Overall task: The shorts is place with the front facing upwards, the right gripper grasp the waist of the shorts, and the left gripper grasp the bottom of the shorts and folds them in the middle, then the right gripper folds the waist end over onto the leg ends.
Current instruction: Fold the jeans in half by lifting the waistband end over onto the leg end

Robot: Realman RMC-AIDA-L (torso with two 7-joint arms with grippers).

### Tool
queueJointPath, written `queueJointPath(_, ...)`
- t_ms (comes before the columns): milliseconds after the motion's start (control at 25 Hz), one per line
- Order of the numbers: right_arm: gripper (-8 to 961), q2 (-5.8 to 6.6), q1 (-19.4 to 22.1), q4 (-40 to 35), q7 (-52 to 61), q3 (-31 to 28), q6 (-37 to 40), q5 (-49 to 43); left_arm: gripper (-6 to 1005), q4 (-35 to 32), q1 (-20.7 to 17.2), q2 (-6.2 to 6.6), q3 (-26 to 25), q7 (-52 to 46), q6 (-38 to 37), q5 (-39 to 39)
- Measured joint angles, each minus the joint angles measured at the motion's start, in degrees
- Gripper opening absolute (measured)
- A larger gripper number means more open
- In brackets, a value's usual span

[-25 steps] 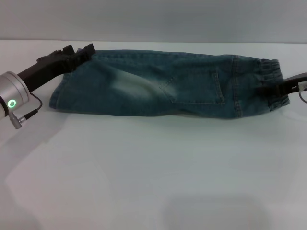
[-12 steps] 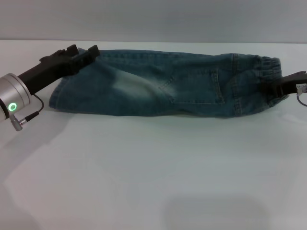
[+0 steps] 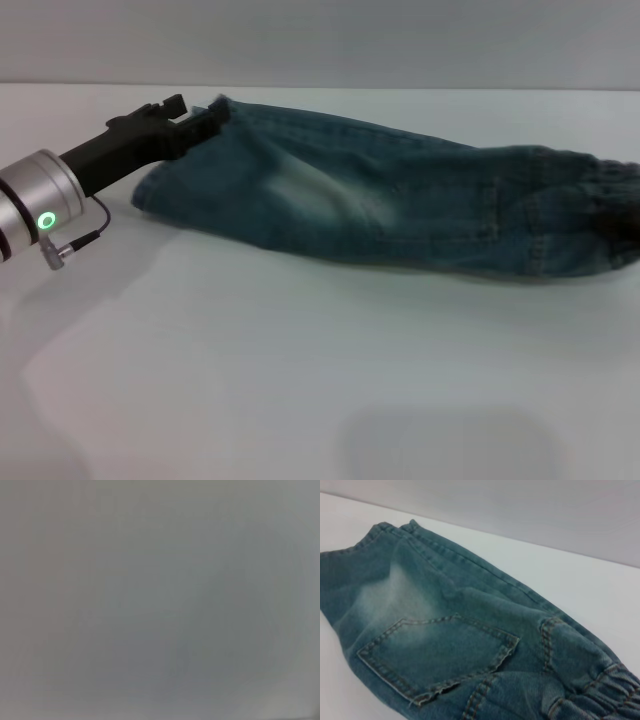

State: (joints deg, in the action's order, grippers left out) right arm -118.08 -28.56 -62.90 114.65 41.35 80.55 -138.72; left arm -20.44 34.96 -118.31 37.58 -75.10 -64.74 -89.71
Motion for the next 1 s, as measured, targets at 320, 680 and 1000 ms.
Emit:
queueJointPath(320,68,0.07,3.9,-7.0,-1.5,-5.7,13.1,-0.3,799,1.2,2.3,-0.06,0.0,1.3,0.8,0.1)
queueJointPath(680,68,0.43,4.3,-13.5,-3.4,-11.1,26.1,1.8,799,6.2,6.7,-0.15,1.4,7.2,4.5,0.2)
queueJointPath(1000,65,0.91,0.9,-13.2,-3.1,-10.8,28.6,7.7,799,14.9,10.8,-0.53,1.4,17.0,7.9,0.1)
